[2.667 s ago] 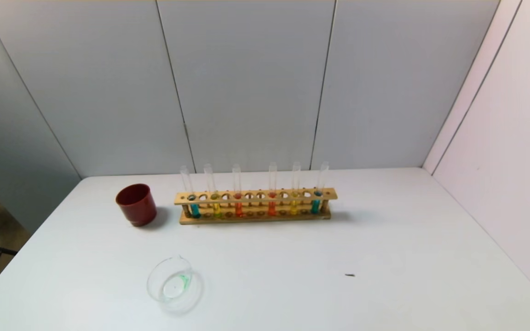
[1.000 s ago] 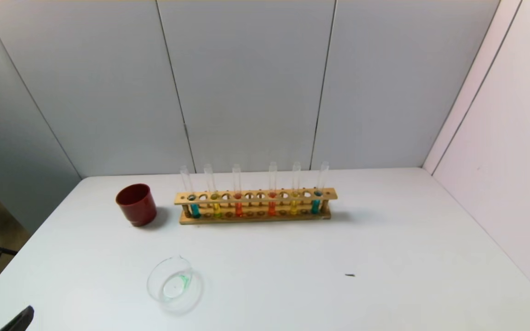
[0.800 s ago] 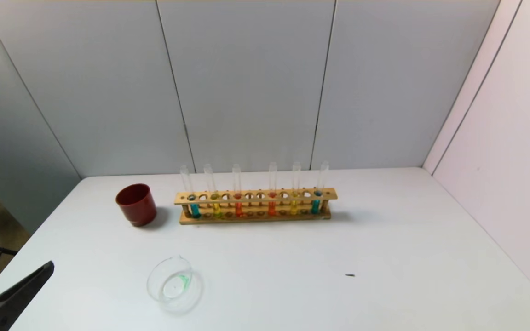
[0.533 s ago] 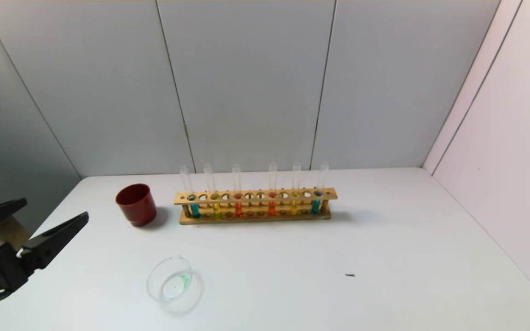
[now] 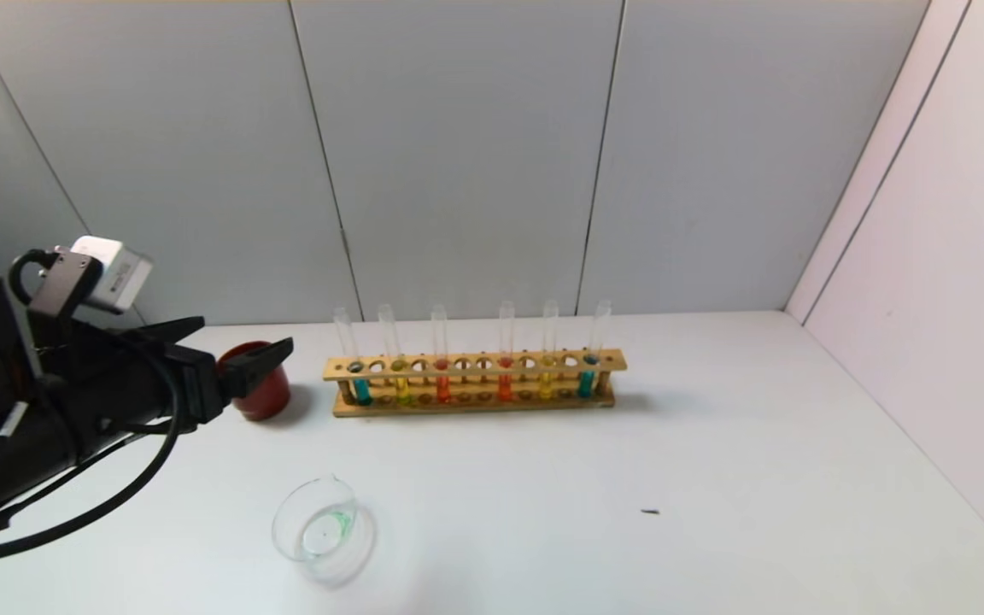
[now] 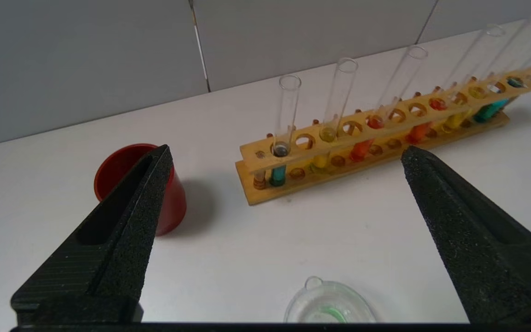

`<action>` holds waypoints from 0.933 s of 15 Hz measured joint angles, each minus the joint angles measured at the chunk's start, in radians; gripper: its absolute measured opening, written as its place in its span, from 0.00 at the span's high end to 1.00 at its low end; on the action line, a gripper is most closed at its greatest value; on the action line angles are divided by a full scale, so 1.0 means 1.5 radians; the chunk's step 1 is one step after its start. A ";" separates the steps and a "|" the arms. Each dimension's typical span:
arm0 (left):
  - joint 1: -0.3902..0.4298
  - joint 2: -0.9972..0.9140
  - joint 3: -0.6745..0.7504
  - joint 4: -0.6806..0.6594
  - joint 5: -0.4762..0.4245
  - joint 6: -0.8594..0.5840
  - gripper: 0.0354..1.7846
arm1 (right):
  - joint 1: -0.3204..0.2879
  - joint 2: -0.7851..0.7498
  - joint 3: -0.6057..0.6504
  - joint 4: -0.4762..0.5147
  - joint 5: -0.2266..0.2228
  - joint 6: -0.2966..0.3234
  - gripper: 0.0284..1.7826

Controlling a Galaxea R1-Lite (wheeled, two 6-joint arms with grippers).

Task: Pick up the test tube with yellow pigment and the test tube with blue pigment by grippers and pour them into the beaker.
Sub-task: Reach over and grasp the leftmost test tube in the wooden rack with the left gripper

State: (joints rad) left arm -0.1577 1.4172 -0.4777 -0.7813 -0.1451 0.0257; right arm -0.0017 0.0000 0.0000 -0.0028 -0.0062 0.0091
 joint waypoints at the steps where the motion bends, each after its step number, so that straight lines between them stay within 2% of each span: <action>1: -0.006 0.041 -0.012 -0.029 0.017 0.000 0.02 | 0.000 0.000 0.000 0.000 0.000 0.000 0.05; 4: -0.021 0.145 -0.049 -0.103 0.057 0.001 0.02 | 0.000 0.000 0.000 0.000 0.000 0.000 0.05; 7: -0.028 0.224 -0.081 -0.141 0.068 0.001 0.02 | 0.000 0.000 0.000 0.000 0.000 0.000 0.05; 14: -0.048 0.362 -0.107 -0.265 0.122 0.002 0.02 | 0.000 0.000 0.000 0.000 0.000 0.000 0.05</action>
State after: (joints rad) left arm -0.2294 1.9598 -0.6379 -1.1785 0.0374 0.0283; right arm -0.0017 0.0000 0.0000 -0.0028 -0.0057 0.0091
